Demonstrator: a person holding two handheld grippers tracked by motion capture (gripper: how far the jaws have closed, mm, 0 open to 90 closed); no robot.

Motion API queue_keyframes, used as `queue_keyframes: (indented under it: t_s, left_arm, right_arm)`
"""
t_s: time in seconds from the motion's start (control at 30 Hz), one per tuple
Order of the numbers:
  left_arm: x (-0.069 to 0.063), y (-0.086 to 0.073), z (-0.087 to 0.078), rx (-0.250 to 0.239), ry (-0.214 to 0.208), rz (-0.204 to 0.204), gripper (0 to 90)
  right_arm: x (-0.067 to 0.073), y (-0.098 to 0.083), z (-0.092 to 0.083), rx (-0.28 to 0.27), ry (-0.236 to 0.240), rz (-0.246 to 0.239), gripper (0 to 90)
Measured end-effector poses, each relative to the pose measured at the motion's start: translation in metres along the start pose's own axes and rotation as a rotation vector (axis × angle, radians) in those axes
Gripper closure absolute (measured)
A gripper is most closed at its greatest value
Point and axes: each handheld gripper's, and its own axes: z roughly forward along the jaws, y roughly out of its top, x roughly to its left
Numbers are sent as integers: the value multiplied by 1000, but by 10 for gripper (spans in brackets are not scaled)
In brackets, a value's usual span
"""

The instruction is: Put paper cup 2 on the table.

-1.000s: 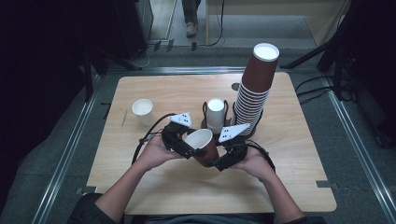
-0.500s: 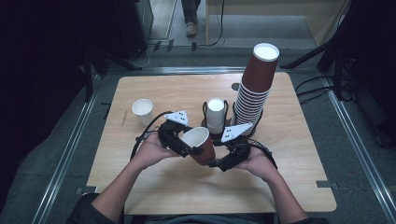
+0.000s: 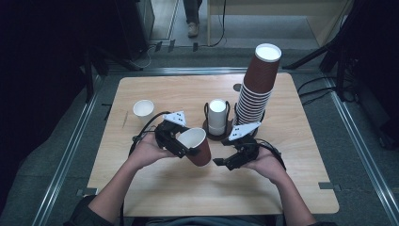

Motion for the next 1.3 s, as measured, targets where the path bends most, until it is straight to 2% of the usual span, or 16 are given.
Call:
queue_keyframes:
  t_s: [0.13,0.47,0.83,1.0,1.2,1.3]
  left_arm:
    - [2,-3,-5,3,7,-2,128]
    - [5,-18,-19,20,56,-20,124]
    - [10,-34,-39,15,94,-59,119]
    - [14,-42,-45,34,130,-71,118]
    - [21,-51,-51,53,151,-75,115]
    - [26,-56,-56,51,159,-90,113]
  right_arm:
    - [0,1,-6,-13,-9,-3,182]
    - [-3,-4,-19,-20,-44,-15,187]
    - [-6,-8,-27,-26,-68,4,200]
    - [-9,-11,-30,-28,-82,12,200]
    - [-12,-12,-33,-33,-87,21,201]
    - [-13,-13,-32,-30,-88,19,201]
